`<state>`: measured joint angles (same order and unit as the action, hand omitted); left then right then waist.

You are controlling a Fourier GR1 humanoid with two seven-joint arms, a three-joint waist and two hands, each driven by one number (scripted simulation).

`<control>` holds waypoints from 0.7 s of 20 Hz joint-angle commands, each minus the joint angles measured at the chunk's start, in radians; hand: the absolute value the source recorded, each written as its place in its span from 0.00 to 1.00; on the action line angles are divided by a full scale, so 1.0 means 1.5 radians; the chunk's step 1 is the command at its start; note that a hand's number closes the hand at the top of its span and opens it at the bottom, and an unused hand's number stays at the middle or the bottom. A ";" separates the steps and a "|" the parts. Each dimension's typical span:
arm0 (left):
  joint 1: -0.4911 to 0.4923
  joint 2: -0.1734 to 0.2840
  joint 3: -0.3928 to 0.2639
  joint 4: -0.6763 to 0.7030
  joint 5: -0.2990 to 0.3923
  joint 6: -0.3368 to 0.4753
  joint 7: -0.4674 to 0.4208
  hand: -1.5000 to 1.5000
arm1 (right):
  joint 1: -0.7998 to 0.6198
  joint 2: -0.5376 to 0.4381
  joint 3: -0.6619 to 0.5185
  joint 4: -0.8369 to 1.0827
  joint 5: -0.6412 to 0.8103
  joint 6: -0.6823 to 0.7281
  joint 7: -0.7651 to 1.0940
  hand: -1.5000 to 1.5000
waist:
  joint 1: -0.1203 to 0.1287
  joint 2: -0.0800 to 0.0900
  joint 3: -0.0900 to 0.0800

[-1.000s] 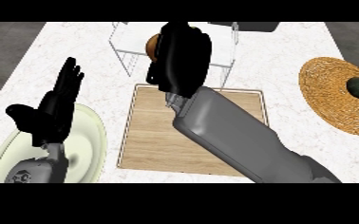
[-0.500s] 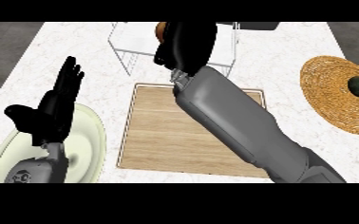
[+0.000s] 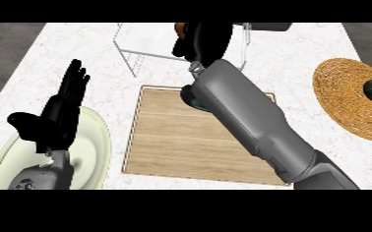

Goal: Pick the pear from the tray and place it in the tiered shelf

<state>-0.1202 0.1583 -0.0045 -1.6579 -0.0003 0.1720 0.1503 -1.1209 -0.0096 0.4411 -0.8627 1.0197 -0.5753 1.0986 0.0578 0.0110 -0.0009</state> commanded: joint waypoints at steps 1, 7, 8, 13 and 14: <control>-0.003 0.010 0.009 0.019 0.010 -0.019 -0.013 0.50 | -0.055 0.006 -0.029 0.102 -0.026 -0.088 0.053 1.00 | 0.008 0.005 0.000; -0.002 0.011 0.014 -0.004 0.007 -0.011 -0.001 0.50 | -0.021 0.006 -0.081 0.136 -0.068 -0.204 0.011 1.00 | 0.008 0.006 0.001; -0.006 0.002 -0.007 -0.021 -0.002 -0.007 0.027 0.50 | -0.027 0.006 -0.098 0.150 -0.088 -0.196 -0.011 0.00 | 0.004 0.004 0.001; -0.028 -0.004 0.008 0.026 0.016 -0.021 -0.006 0.50 | -0.070 0.006 -0.088 0.219 -0.179 -0.208 -0.071 0.00 | 0.013 0.008 0.000; -0.030 0.007 0.020 0.012 0.015 -0.016 0.012 0.50 | -0.075 0.006 -0.086 0.202 -0.199 -0.206 -0.084 0.00 | 0.008 0.004 0.000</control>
<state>-0.1410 0.1602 0.0045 -1.6590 0.0110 0.1542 0.1637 -1.2017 -0.0042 0.3057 -0.5904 0.8106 -0.8089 0.9819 0.0696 0.0190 -0.0003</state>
